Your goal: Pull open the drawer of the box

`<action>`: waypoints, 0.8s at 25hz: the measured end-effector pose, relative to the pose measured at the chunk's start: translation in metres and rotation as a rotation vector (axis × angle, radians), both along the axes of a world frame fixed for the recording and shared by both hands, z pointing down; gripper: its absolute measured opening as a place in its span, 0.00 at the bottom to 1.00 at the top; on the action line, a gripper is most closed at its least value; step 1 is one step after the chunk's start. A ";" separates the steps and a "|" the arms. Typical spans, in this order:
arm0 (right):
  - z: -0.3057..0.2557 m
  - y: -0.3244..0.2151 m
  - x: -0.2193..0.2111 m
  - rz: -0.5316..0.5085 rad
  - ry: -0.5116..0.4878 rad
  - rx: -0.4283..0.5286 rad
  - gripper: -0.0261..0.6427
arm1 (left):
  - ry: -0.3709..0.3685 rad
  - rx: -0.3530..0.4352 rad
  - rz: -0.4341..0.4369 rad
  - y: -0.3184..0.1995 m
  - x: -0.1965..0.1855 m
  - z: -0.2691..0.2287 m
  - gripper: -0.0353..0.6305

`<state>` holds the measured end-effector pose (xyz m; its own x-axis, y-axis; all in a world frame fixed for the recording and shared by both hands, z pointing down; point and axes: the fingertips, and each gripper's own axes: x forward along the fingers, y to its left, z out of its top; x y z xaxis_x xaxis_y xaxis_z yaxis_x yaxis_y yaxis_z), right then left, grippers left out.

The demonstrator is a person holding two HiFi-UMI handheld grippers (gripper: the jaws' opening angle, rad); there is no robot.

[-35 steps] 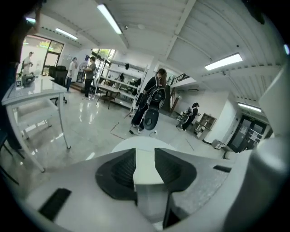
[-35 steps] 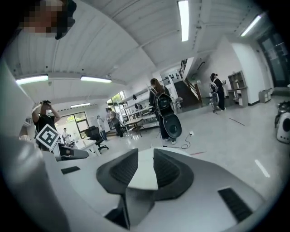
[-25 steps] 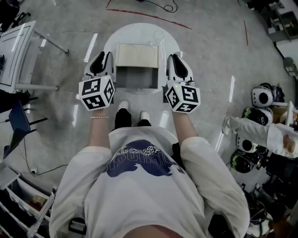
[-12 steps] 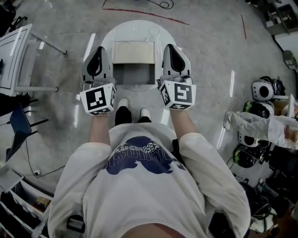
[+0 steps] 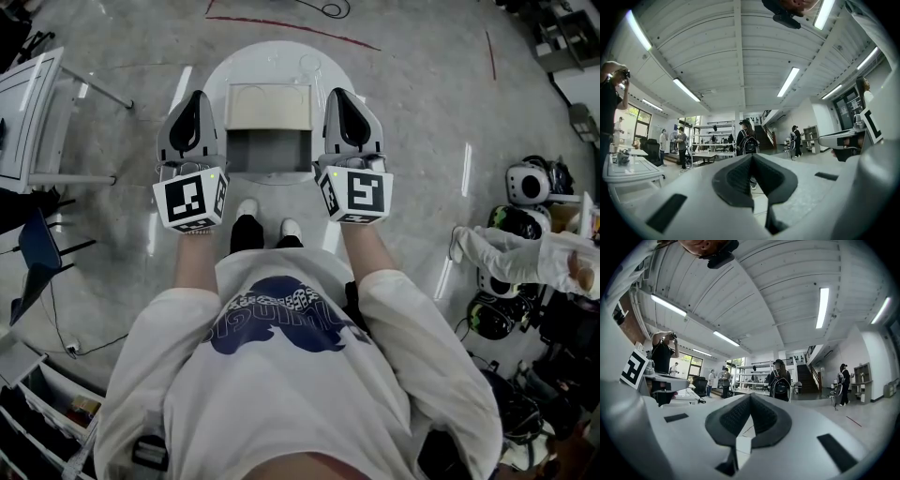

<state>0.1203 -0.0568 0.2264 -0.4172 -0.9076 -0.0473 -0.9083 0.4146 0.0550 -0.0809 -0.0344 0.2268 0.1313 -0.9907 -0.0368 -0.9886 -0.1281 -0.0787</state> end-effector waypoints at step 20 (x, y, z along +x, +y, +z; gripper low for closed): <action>-0.001 -0.010 0.000 0.026 0.073 -0.012 0.03 | 0.015 -0.015 0.008 -0.008 -0.004 0.001 0.06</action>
